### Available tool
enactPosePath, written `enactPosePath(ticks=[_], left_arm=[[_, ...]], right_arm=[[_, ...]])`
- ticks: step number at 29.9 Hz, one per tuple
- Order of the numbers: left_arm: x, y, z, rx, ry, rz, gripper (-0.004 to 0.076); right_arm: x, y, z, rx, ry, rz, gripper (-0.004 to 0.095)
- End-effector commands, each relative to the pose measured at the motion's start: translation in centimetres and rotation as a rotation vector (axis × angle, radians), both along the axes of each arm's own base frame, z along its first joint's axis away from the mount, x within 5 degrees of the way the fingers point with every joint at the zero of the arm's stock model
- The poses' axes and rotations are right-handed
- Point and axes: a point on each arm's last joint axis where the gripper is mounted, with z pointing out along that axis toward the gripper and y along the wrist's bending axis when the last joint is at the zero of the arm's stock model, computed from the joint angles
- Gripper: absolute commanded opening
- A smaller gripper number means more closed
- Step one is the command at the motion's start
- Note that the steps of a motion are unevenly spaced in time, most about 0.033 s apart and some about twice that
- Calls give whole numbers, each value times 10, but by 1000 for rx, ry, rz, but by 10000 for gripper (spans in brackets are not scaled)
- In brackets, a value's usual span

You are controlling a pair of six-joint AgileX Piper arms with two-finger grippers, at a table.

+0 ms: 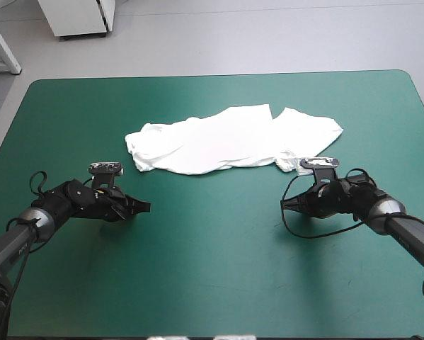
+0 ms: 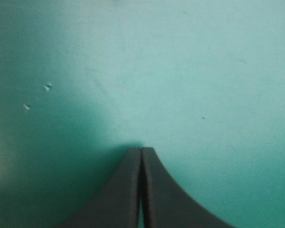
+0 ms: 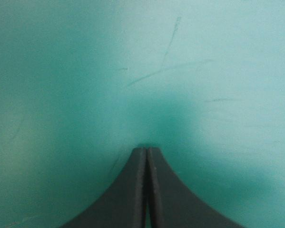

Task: Fold the cloth

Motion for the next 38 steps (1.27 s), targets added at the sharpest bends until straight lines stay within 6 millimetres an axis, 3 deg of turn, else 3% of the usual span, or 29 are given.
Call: enactPosePath(ticks=[1,15,19,23,26,31,34,38], left_arm=[[4,-2,16,-21,-68,16,-10],[2,-5,19,-39,-28,-13,-9],[6,-9,42,-63,-44,-50,-1],[13,-11,82,-74,-154,-76,33],[16,-13,111,-88,-193,-116,113],[17,-15,149,-61,-206,-189,353],[19,-9,168,0,-238,-151,461],[29,3,184,89,-261,-27,484]], right_arm=[[3,1,15,17,-66,3,-4],[0,1,16,9,-20,4,-3],[3,2,36,5,-22,14,22],[5,1,73,-5,-88,29,133],[2,-2,93,-39,-68,39,283],[-4,-6,117,-84,-32,44,516],[-8,-8,132,-84,-54,36,544],[-14,-11,148,-66,-101,6,544]])
